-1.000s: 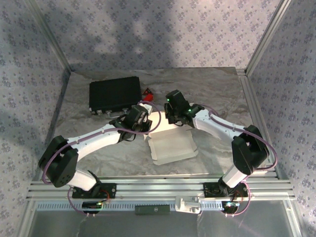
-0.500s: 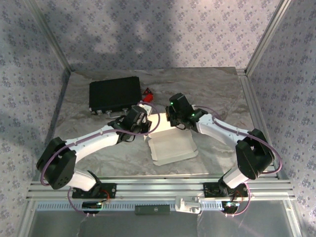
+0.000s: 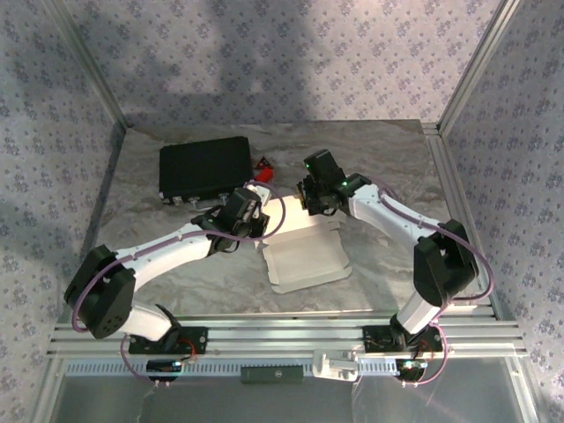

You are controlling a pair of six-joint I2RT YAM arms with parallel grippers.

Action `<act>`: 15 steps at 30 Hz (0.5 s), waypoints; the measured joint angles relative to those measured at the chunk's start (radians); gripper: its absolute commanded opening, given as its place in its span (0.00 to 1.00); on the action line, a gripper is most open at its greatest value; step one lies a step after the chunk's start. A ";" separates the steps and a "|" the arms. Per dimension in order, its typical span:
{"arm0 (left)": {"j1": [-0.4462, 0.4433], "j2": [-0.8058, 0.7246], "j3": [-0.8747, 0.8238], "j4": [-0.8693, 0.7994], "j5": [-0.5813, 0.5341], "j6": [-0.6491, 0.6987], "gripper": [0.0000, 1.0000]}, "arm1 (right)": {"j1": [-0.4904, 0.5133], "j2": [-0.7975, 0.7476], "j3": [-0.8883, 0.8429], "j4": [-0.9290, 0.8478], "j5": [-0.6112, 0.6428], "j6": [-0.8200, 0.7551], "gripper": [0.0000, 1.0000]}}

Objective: Fold the paper box

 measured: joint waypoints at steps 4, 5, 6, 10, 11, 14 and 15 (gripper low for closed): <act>-0.005 0.000 0.000 -0.003 -0.011 0.008 0.00 | 0.000 0.010 0.017 -0.026 -0.011 -0.006 0.25; -0.007 0.000 0.000 -0.003 -0.016 0.011 0.00 | 0.000 0.011 0.023 -0.035 -0.013 -0.009 0.24; -0.008 0.000 0.000 -0.003 -0.019 0.011 0.00 | 0.000 0.013 0.028 -0.042 -0.014 -0.010 0.23; -0.010 0.000 0.000 -0.003 -0.026 0.012 0.00 | 0.001 0.013 0.033 -0.054 -0.014 -0.013 0.17; -0.011 0.000 0.000 -0.003 -0.029 0.013 0.00 | 0.002 0.013 0.034 -0.056 -0.015 -0.013 0.15; -0.011 0.000 0.000 -0.003 -0.033 0.014 0.00 | 0.003 0.014 0.034 -0.058 -0.015 -0.012 0.10; -0.011 0.000 0.000 -0.003 -0.034 0.014 0.00 | 0.003 0.014 0.034 -0.059 -0.017 -0.013 0.08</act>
